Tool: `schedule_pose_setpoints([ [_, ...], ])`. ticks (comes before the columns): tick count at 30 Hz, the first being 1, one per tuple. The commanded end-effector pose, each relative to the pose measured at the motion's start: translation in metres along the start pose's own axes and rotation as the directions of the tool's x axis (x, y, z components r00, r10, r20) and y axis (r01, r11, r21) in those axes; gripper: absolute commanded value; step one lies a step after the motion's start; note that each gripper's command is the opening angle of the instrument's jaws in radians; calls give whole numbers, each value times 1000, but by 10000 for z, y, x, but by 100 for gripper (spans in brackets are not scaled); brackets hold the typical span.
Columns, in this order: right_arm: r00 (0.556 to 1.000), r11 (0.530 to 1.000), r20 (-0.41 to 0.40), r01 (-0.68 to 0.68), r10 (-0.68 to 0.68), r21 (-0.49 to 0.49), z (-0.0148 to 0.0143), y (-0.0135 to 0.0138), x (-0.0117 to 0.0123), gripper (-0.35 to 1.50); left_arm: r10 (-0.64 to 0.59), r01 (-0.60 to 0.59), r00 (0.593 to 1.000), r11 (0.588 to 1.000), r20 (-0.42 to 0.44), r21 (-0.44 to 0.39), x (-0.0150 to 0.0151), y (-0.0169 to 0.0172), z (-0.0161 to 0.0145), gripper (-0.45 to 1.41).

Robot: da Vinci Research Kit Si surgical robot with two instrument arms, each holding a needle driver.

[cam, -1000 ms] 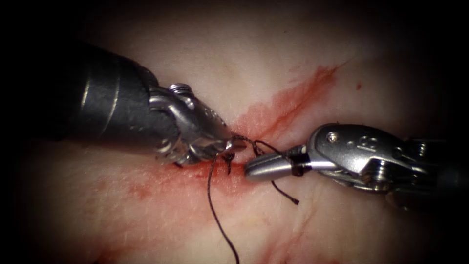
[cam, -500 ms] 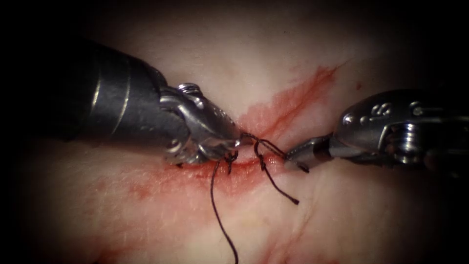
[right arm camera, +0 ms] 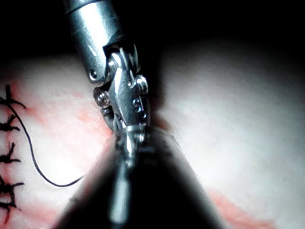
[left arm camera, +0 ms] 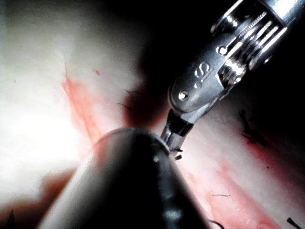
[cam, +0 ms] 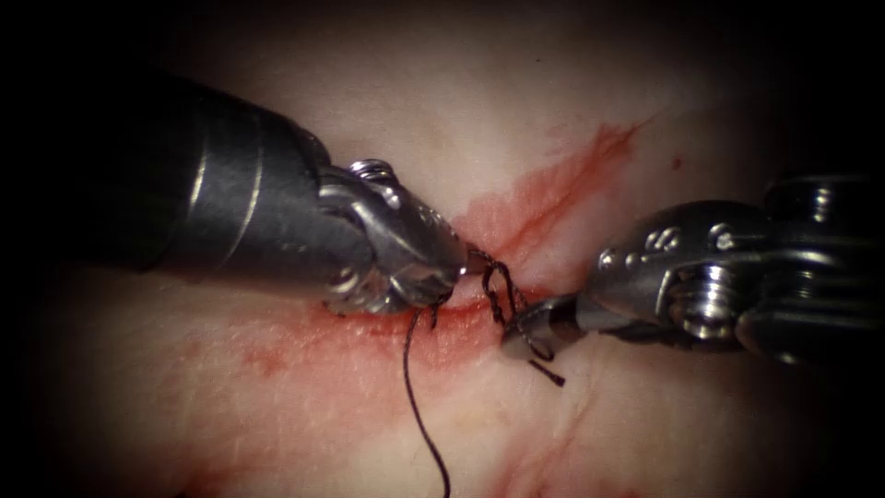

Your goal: Wound Closure

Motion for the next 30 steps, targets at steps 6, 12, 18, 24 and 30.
schedule_pose_setpoints([
  [6,994,997,111,-7,16,-80,4,4,3,-30,-2,2,1000,1000,-15,4,6,0,0,-45],
  [12,992,996,128,12,0,-93,7,5,9,26,-3,3,1000,1000,-15,10,6,2,1,-45],
  [18,992,995,127,10,2,-94,8,5,12,64,2,-1,1000,1000,-15,16,5,4,3,-45],
  [24,992,996,127,9,3,-94,7,4,12,56,2,-1,1000,1000,-15,17,4,4,3,-45],
  [30,992,996,127,9,2,-87,1,2,12,-35,17,-16,1000,1000,-13,26,0,4,6,-45],
])
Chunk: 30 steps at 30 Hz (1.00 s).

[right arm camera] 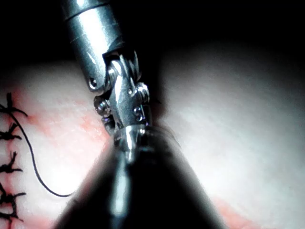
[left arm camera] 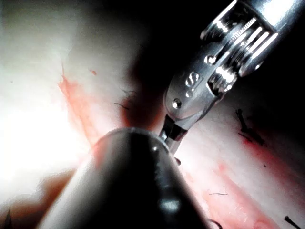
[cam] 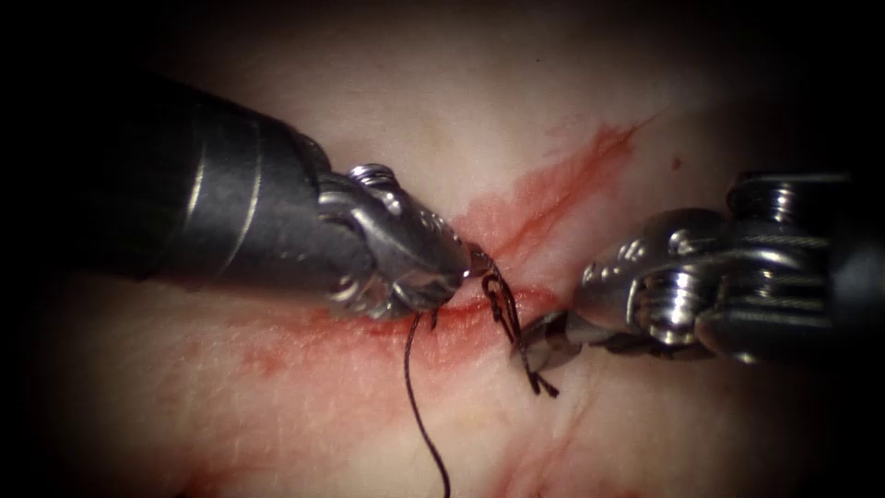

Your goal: Wound Closure

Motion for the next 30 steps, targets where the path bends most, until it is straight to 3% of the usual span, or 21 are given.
schedule_pose_setpoints([
  [1,1000,1000,-8,1,-1,-9,-4,2,8,-35,3,-3,1000,1000,6,-3,2,1,5,-45],
  [2,1000,1000,-12,1,-1,-18,-6,2,8,-35,4,-4,1000,1000,15,-5,1,0,4,-45],
  [4,1000,999,-25,0,-1,-43,-11,2,9,-5,6,-5,1000,1000,23,-6,-1,-2,5,-45],
  [5,1000,999,-29,-1,0,-48,-15,2,8,-3,6,-6,1000,1000,25,-5,-2,-2,6,-45],
  [6,1000,999,-30,-2,1,-48,-19,2,7,-5,7,-7,1000,1000,28,-4,-3,-1,7,-45],
  [8,999,998,-44,-10,7,-68,-32,5,5,-35,13,-13,999,1000,43,-1,-7,1,10,-45],
  [13,993,997,-115,-31,22,-76,-39,6,9,-35,16,-16,999,1000,47,-1,-5,2,11,-45],
  [20,993,995,-118,-36,25,-94,-23,5,16,-35,15,-15,999,1000,48,-5,-3,0,8,-45],
  [30,994,996,-84,-78,74,-37,12,3,17,-35,14,-13,1000,1000,20,-11,3,-4,-1,-45],
])
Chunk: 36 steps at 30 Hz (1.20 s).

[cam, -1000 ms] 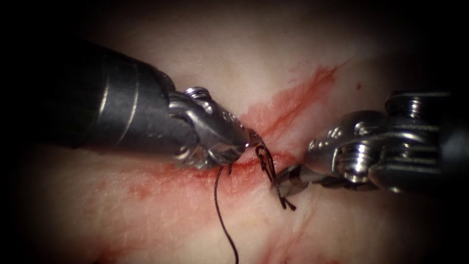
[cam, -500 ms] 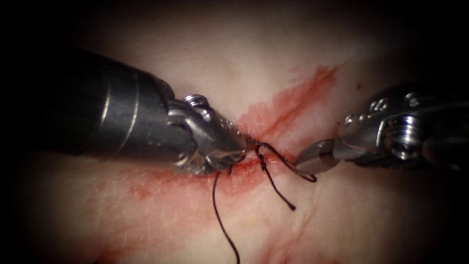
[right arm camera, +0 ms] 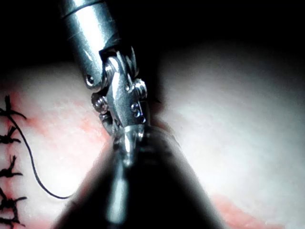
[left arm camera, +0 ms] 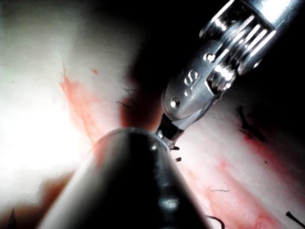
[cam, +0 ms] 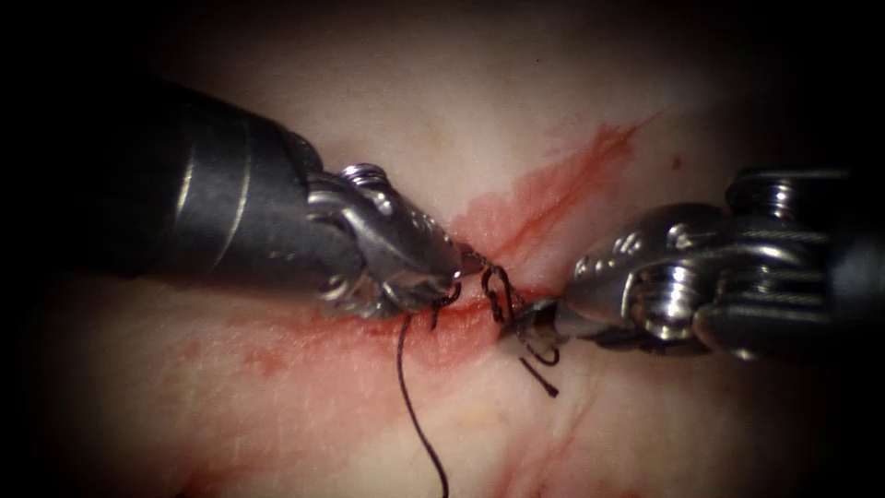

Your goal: Wound Closure

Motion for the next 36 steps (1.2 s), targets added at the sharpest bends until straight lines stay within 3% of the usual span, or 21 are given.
schedule_pose_setpoints([
  [1,1000,1000,-2,-4,4,-2,3,3,9,-35,0,0,1000,1000,-2,1,4,1,5,-45],
  [8,1000,1000,6,-25,25,-9,6,3,8,-35,-1,1,1000,1000,-5,1,5,1,5,-45],
  [12,998,999,52,-34,36,-31,7,4,6,-35,-1,1,1000,1000,-8,1,5,1,5,-45],
  [23,991,994,106,-79,86,-71,6,3,2,-11,-1,1,1000,1000,-8,1,5,1,5,-45],
  [24,990,994,109,-78,86,-73,7,3,1,0,-2,2,1000,1000,-8,1,5,1,5,-45],
  [31,988,992,107,-101,109,-77,8,1,1,14,-2,2,1000,1000,-8,4,4,3,7,-45],
  [36,988,992,107,-100,108,-77,8,1,1,14,-2,2,1000,1000,-8,4,4,3,7,-45],
])
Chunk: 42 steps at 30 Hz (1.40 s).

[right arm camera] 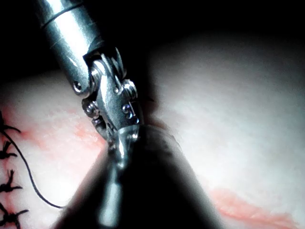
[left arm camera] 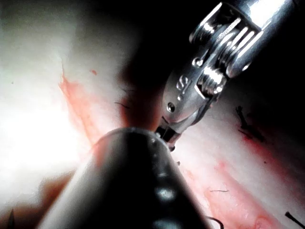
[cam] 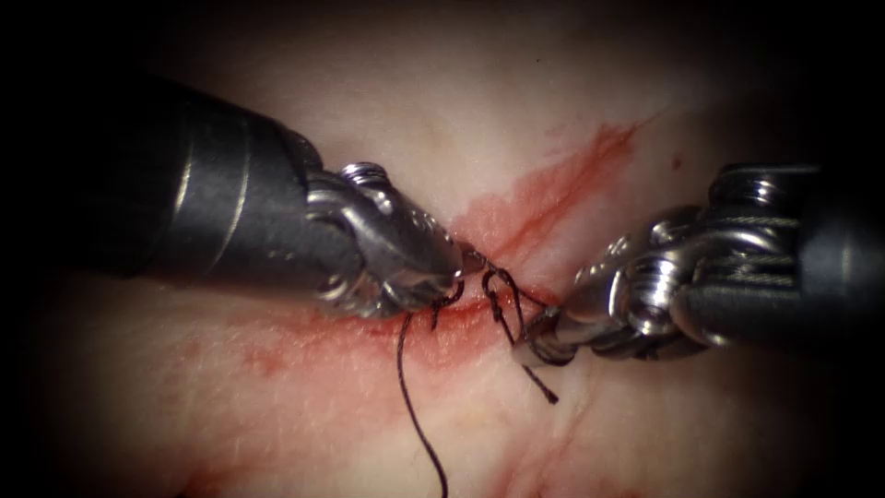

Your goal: Wound Closure

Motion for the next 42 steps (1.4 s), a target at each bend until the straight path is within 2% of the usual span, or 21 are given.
schedule_pose_setpoints([
  [1,1000,1000,-3,2,-2,-1,2,1,10,17,0,0,1000,1000,-1,1,4,1,6,-45],
  [6,1000,1000,-3,-4,4,-1,2,0,10,21,0,0,1000,1000,-1,1,4,1,6,-45],
  [8,1000,1000,-3,-22,22,-2,3,0,10,15,0,0,1000,1000,-1,1,4,1,6,-45],
  [10,1000,1000,-3,-22,22,-2,3,0,10,0,0,0,1000,1000,-1,4,4,1,6,-45],
  [11,1000,1000,-2,-22,22,0,3,0,10,0,0,0,1000,1000,-1,4,4,1,6,-45],
  [16,1000,1000,-2,-18,18,-4,7,-2,8,24,0,0,1000,1000,-1,4,4,1,6,-45],
  [19,1000,1000,-2,-25,24,-5,8,-2,8,17,-1,1,1000,1000,-1,4,4,1,6,-45],
  [24,1000,1000,-3,-29,29,-8,12,-2,7,34,-1,1,1000,1000,-1,4,3,2,6,-45],
  [27,999,999,-4,-39,39,-12,15,-4,7,27,-1,1,1000,1000,-1,4,3,2,6,-45],
  [31,998,998,-3,-63,63,-16,17,-4,7,44,-1,1,1000,1000,0,8,3,2,6,-45],
  [34,998,998,-3,-62,62,-17,18,-5,6,26,-1,1,1000,1000,0,11,3,2,6,-45],
  [42,997,996,4,-83,83,-26,24,-6,6,14,-1,1,1000,1000,0,11,3,3,6,-45],
])
